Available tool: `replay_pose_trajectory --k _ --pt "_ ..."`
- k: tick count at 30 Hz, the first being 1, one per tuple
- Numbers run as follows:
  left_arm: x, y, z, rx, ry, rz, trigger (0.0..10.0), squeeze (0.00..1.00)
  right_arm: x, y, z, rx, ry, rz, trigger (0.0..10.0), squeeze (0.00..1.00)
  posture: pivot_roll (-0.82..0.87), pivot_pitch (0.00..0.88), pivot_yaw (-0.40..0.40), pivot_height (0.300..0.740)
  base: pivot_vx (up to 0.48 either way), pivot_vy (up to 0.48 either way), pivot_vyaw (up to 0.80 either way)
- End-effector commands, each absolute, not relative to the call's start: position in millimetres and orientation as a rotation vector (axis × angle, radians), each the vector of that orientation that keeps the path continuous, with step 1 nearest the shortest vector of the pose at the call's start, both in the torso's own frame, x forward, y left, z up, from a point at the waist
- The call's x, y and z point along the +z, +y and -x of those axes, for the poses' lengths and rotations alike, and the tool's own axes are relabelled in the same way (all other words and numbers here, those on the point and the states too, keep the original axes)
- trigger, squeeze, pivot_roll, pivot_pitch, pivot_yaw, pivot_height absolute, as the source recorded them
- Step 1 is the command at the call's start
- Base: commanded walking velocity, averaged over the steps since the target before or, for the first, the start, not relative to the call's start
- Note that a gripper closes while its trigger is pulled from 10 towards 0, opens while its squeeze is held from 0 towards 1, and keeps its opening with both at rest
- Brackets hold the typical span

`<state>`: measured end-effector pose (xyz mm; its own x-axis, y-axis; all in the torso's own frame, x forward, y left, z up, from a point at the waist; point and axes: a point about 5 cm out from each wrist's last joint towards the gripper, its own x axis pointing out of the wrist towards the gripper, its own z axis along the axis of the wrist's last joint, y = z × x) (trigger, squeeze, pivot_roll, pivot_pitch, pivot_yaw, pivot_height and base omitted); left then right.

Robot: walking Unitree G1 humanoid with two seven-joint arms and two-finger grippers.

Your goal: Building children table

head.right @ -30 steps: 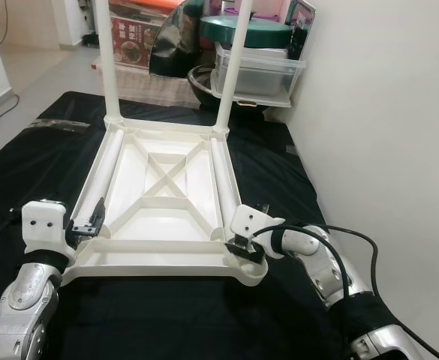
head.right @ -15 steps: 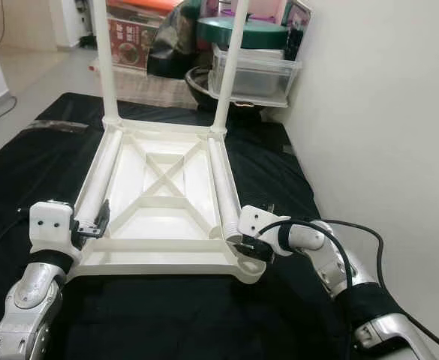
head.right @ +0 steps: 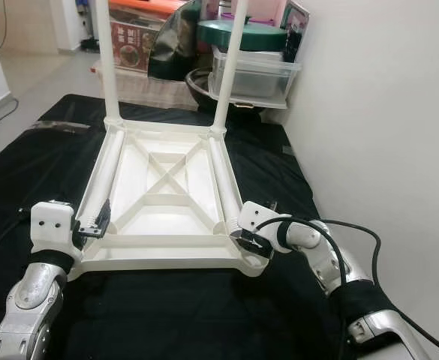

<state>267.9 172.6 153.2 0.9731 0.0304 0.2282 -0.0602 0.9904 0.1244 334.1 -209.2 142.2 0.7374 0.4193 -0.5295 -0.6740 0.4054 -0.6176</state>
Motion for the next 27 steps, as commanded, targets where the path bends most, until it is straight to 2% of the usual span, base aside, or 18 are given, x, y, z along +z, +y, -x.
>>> replay_pose_trajectory --k 1,15,22,25,27 --pt "152 168 -269 0.031 -0.226 -0.127 10.0 0.0 146 -215 -336 0.669 0.316 0.897 10.0 0.0 0.06 0.0 -0.131 0.74 0.0 0.0 0.0" --pt "149 167 -268 0.034 -0.218 -0.133 10.0 0.0 132 -223 -335 0.612 0.42 0.748 10.0 0.0 0.06 0.0 -0.141 0.74 0.0 0.0 0.0" --pt "149 168 -268 0.032 -0.215 -0.138 10.0 0.0 122 -212 -317 0.774 0.412 0.836 10.0 0.0 0.06 0.0 -0.138 0.74 0.0 0.0 0.0" --pt "149 168 -268 0.028 -0.213 -0.143 10.0 0.0 118 -201 -300 0.905 0.399 0.894 10.0 0.0 0.05 0.0 -0.135 0.74 0.0 0.0 0.0" --pt "149 168 -268 0.028 -0.213 -0.143 10.0 0.0 118 -201 -300 0.905 0.399 0.894 10.0 0.0 0.05 0.0 -0.135 0.74 0.0 0.0 0.0"
